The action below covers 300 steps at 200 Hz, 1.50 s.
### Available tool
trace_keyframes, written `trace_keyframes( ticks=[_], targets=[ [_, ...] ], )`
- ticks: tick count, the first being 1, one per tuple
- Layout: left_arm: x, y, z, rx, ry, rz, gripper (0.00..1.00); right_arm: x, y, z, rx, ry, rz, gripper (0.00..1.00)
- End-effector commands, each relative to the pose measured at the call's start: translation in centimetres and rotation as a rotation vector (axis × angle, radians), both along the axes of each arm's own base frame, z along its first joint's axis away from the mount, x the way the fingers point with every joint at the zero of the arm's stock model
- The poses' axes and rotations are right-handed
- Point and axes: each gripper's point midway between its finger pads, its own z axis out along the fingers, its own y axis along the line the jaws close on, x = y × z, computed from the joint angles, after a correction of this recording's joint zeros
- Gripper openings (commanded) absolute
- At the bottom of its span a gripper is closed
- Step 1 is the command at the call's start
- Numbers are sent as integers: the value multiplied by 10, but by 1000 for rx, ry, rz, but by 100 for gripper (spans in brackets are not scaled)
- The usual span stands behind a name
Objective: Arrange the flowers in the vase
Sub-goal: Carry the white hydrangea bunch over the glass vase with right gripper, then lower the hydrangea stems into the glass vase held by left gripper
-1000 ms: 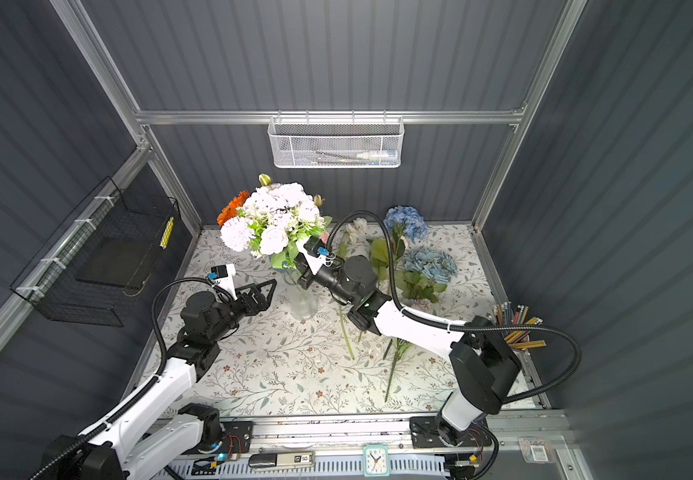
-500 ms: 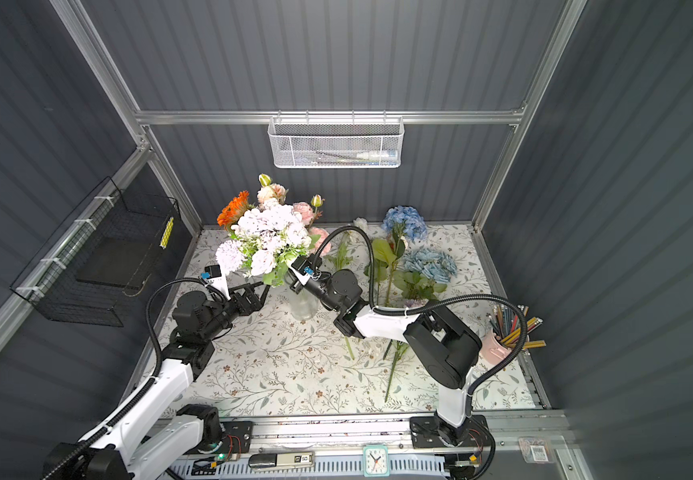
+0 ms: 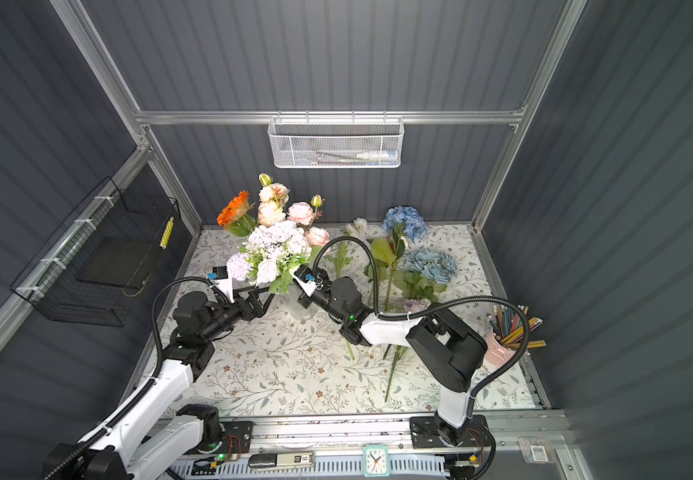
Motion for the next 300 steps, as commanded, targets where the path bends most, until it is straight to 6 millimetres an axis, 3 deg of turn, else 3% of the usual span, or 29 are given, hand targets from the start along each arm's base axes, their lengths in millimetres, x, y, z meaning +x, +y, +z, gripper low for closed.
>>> trace_keyframes(
  ticks=[1, 43, 88, 136, 193, 226, 275, 300],
  targets=[
    [-3, 7, -15, 28, 29, 41, 100, 3, -5, -11, -46, 105, -36, 0],
    [-8, -1, -22, -22, 52, -4, 100, 6, -9, -28, -143, 199, -65, 0],
    [-13, -20, -23, -35, 52, -72, 100, 8, -7, -42, -202, 267, -72, 7],
    [-10, -26, -8, -48, 15, -93, 100, 13, -6, -35, -250, 292, -91, 31],
    [-4, -29, 3, -53, -22, -96, 100, 0, -26, -18, -250, 249, -107, 47],
    [0, -21, -2, -63, -13, -35, 100, -10, -42, -10, -249, 220, -118, 56],
    [4, 12, -42, 17, 134, 173, 100, -17, -60, 4, -236, 167, -149, 59],
    [-4, 25, -49, 49, 158, 234, 100, -11, -80, 6, -236, 154, -233, 61]
  ],
)
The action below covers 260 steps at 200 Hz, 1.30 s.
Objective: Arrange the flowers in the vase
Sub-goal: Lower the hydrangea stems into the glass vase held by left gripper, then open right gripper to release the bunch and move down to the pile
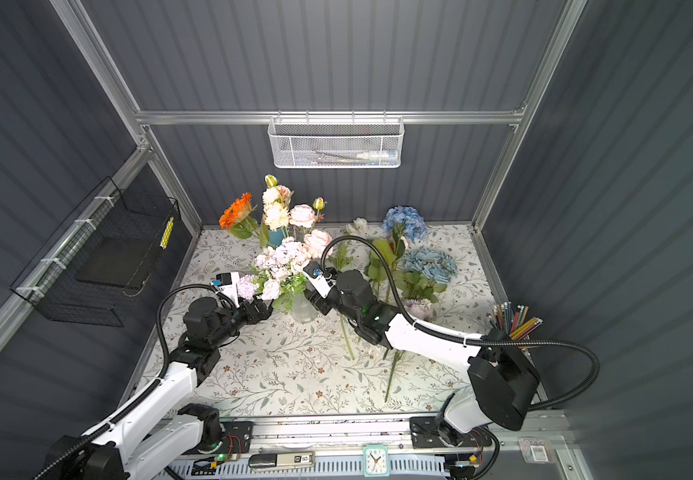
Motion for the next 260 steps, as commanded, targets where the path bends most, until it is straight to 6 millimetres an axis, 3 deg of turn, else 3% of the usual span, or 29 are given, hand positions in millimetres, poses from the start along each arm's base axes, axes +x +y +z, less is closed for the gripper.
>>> trace_keyframes(
  ticks=[1, 34, 66, 89, 116, 169, 205, 242, 260],
  targets=[
    [-6, 19, -18, 46, 69, 103, 100, 8, -21, 7, -8, -47, -89, 61],
    [-9, 34, -31, 88, 131, 181, 100, 24, -63, 6, 12, -4, -239, 62],
    [-8, 44, -33, 73, 148, 252, 100, 45, -121, 2, 89, 130, -435, 62],
    [-7, 48, -30, 58, 139, 280, 100, 58, -166, -12, 114, 260, -587, 62],
    [-5, 48, -29, 58, 137, 283, 100, 65, -197, -35, 73, 385, -689, 62],
    [-3, 26, -25, 12, 109, 164, 100, 78, -222, -90, -63, 699, -779, 55],
    [-3, 13, -20, -21, 81, 91, 100, 95, -227, -122, -138, 795, -822, 46],
    [-5, 10, -21, -41, 75, 77, 100, 106, -210, -145, -98, 907, -757, 28],
    [-5, 10, -23, -43, 74, 79, 100, 106, -200, -159, -90, 964, -723, 24]
  ],
)
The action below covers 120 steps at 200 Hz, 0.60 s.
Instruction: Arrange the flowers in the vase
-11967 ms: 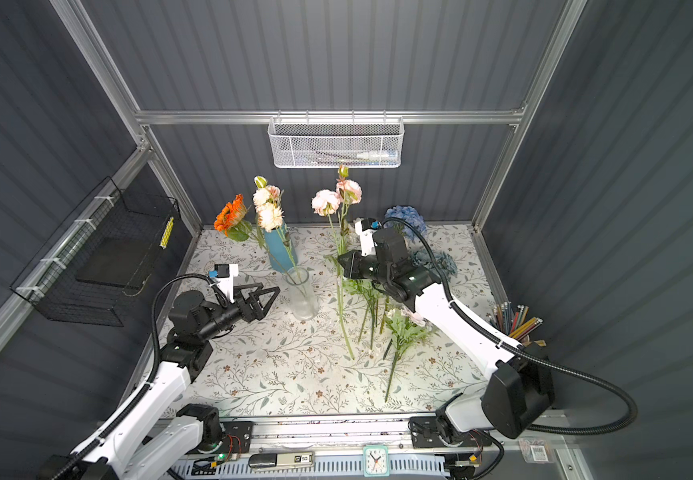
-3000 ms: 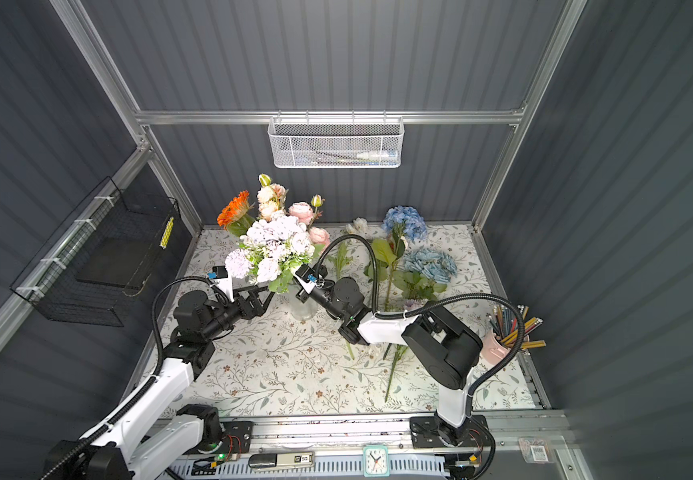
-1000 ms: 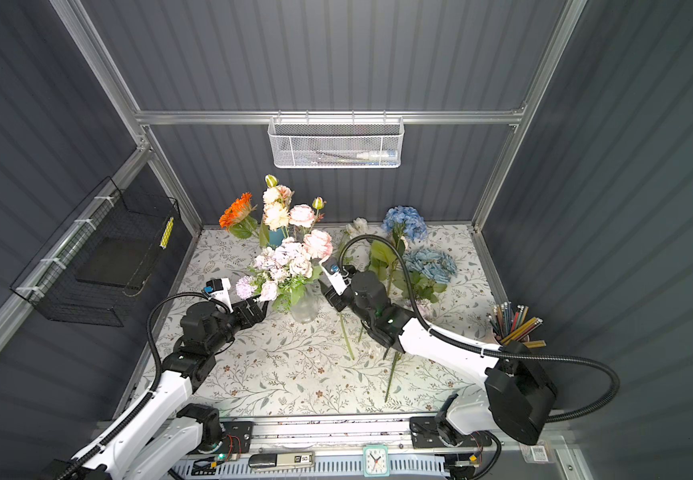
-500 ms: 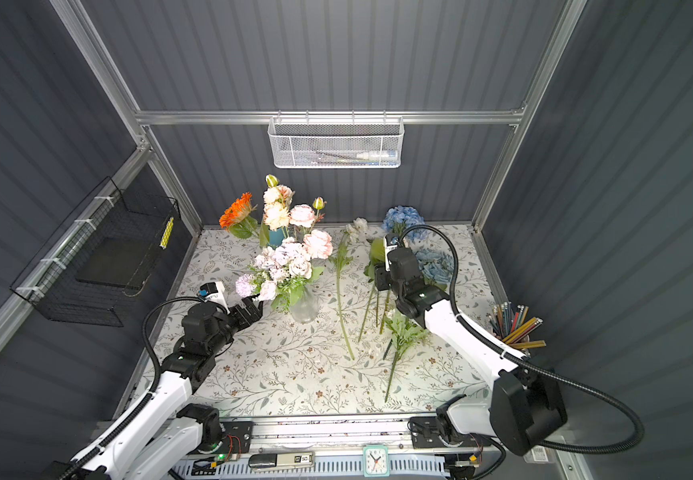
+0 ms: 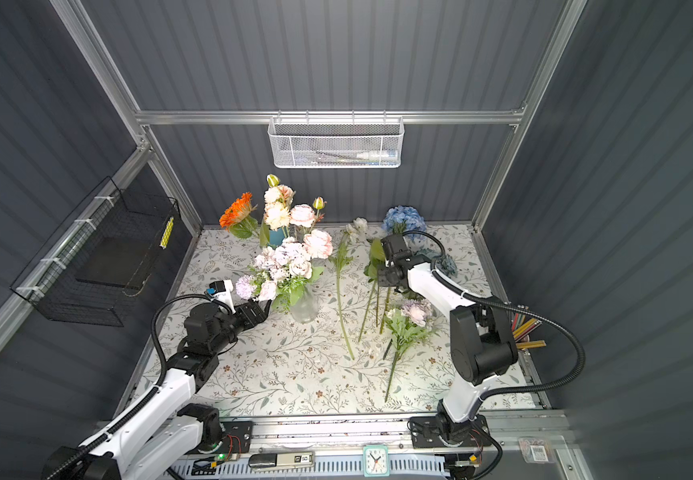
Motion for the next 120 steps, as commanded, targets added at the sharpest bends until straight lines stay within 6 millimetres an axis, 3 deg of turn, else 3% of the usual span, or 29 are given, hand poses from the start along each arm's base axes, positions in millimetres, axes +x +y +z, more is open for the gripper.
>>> trace_keyframes(
  ticks=[1, 47, 120],
  targets=[
    [-2, -5, 1, -22, -17, -25, 100, -4, 18, -11, 83, 80, 36, 25],
    [-1, -6, 3, -13, -24, -32, 100, 1, 17, -39, 59, 136, 11, 25],
    [-15, -17, 10, -2, -60, -124, 100, 6, 27, -60, 97, 177, 16, 24]
  ],
)
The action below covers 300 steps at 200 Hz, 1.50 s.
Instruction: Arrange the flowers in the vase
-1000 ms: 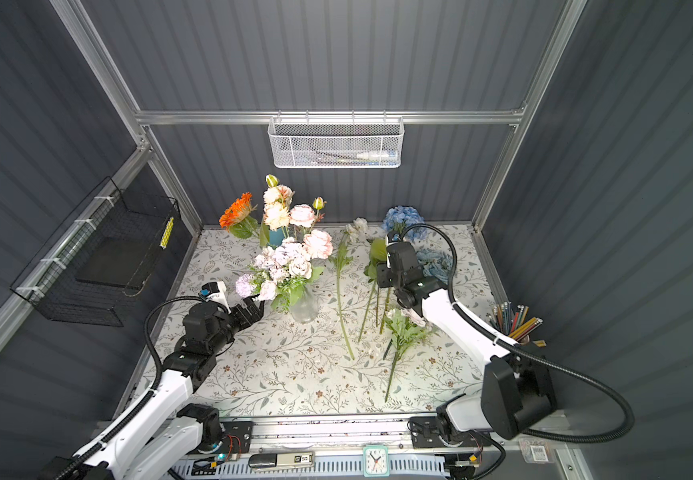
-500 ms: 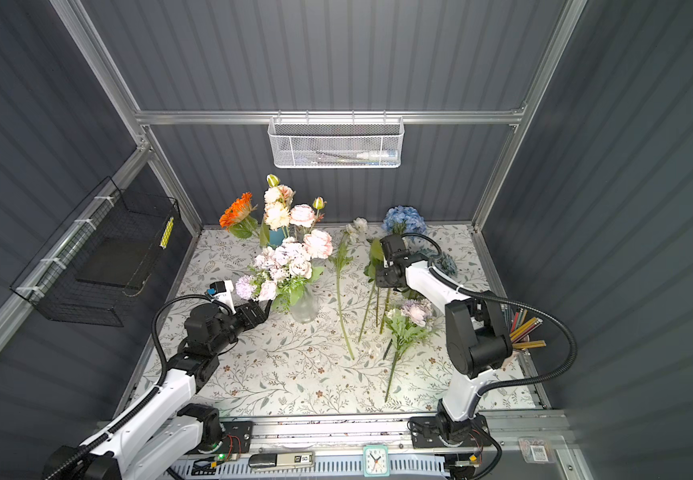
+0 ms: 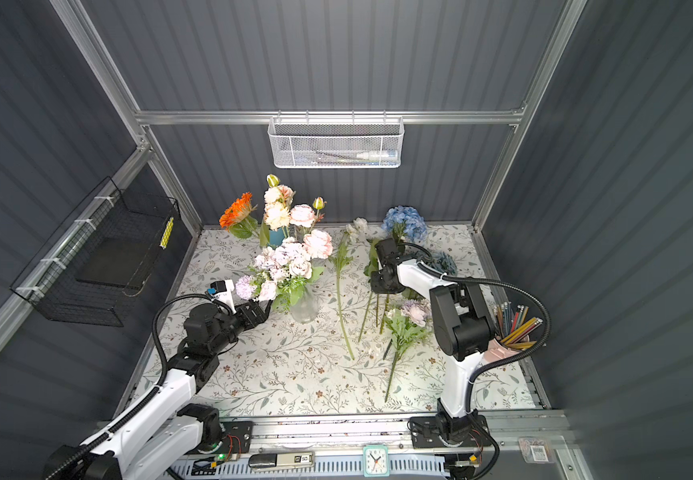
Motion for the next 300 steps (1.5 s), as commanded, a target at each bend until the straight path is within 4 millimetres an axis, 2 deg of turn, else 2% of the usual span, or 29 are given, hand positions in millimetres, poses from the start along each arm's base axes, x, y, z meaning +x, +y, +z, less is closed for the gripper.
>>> trace_keyframes(
  ticks=[1, 30, 62, 76, 95, 144, 173, 205, 227, 271, 300],
  targets=[
    [-12, -10, 4, 16, -36, -83, 100, 5, 7, 0, 38, 8, -3, 24],
    [-28, -20, 2, 42, -39, -181, 100, 8, 10, -7, 45, 19, -11, 23],
    [-37, -24, -11, 89, -19, -233, 100, 9, 12, -6, 57, 16, -13, 7],
    [-38, -26, -13, 108, -26, -243, 100, 9, 12, 0, 67, 4, -15, 0],
    [-35, -27, -17, 175, -50, -211, 100, 8, 10, 11, 70, -20, -22, 0],
    [-37, -53, 1, 226, -186, -240, 100, -1, 3, 43, 80, -84, -38, 0],
    [-32, -60, 17, 211, -239, -242, 100, -6, 4, 67, 115, -137, -38, 0],
    [-22, -67, 44, 181, -321, -239, 100, -14, 14, 98, 214, -197, -9, 0],
    [-17, -71, 59, 146, -361, -234, 100, -17, 25, 130, 309, -301, 25, 0],
    [-5, -73, 77, 136, -411, -205, 100, -39, 49, 193, 463, -620, 96, 0],
    [6, -68, 85, 151, -450, -148, 100, -60, 67, 226, 460, -847, 187, 0]
  ],
)
